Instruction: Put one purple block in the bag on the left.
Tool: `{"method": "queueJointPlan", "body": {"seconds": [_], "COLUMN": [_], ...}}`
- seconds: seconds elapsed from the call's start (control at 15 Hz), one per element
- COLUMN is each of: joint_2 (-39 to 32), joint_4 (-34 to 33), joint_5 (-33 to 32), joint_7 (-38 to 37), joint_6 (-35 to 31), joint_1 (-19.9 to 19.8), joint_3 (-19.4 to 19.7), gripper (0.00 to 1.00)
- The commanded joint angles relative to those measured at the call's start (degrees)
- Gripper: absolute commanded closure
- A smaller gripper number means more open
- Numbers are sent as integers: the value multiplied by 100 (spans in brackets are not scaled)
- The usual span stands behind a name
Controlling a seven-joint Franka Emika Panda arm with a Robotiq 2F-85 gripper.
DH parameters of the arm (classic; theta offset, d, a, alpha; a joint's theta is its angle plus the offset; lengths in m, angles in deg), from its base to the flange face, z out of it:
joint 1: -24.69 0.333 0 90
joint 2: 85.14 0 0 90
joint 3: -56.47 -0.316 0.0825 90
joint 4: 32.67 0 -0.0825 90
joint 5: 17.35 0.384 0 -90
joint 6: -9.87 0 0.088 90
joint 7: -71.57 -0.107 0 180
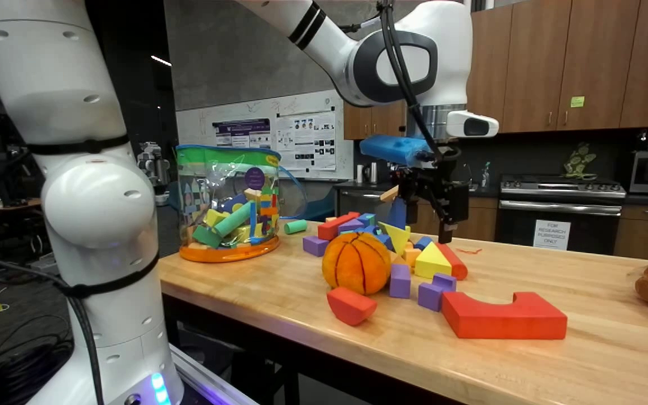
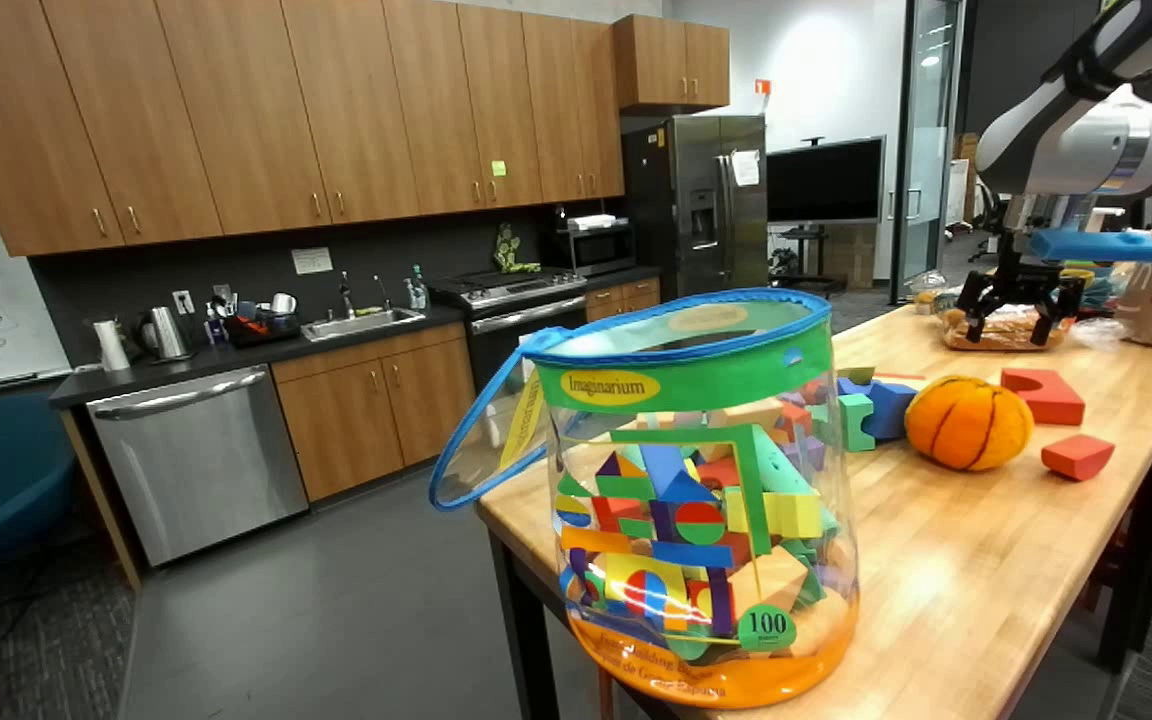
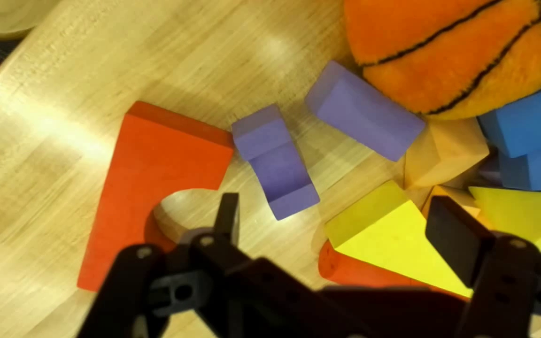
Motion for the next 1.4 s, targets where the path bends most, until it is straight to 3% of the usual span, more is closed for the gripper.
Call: {"method": "queueJointPlan", "body": {"seconds": [0.0, 0.6, 1.33], "joint_2": [-10, -438, -1588], "joint_4": [-7, 182, -722], "joint_5": [22, 65, 363], "joint_7": [15, -416, -979], "joint_6": [10, -17, -203], "joint_1": [-86, -95, -443], "joint_3": [-84, -206, -118], "gripper": [0, 0, 0]}}
